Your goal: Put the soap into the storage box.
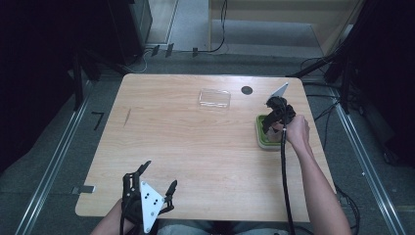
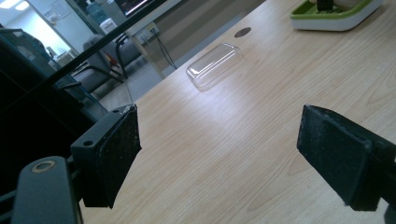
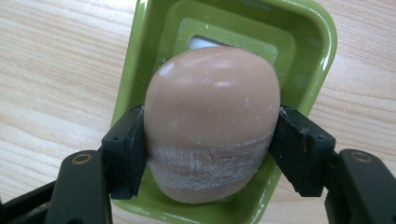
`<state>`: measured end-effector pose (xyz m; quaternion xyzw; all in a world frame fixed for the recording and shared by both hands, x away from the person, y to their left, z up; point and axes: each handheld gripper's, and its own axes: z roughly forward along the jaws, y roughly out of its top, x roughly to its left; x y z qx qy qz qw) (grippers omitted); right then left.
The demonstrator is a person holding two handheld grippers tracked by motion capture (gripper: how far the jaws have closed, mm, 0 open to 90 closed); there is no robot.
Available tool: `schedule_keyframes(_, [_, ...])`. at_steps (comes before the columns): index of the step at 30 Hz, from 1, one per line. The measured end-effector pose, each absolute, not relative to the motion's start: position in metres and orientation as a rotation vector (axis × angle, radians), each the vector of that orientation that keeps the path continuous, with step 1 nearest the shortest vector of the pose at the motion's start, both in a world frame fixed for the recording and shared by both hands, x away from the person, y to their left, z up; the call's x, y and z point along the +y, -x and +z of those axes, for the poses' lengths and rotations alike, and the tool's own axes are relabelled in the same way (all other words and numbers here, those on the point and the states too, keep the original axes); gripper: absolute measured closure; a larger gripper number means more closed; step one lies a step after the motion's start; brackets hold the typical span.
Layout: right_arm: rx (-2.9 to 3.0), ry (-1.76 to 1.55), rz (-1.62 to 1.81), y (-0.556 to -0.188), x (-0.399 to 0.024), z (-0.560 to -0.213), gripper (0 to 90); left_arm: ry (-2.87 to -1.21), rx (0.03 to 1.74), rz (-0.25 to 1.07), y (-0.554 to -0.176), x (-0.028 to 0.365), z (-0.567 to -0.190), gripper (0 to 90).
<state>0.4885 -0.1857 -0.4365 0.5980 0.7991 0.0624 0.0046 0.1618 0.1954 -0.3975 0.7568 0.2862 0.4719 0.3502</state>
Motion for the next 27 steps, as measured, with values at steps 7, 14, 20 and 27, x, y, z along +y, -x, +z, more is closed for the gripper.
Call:
schedule_keyframes(7, [2.483,-1.891,0.185,-0.490,-0.185,-0.443,33.4,-1.961,0.740,1.221,-0.162,0.195,-0.398,14.0])
schedule_keyframes(14, [2.465,-1.866,0.225,-0.487,-0.185,-0.436,30.9,-1.962,0.740,1.224,-0.161,0.195,-0.398,14.0])
schedule_keyframes(20, [2.467,-1.840,0.237,-0.481,-0.185,-0.427,25.0,-1.956,0.740,1.225,-0.161,0.195,-0.398,14.0])
schedule_keyframes(27, [2.483,-1.808,0.242,-0.471,-0.186,-0.418,17.1,-1.957,0.741,1.229,-0.161,0.196,-0.398,14.0])
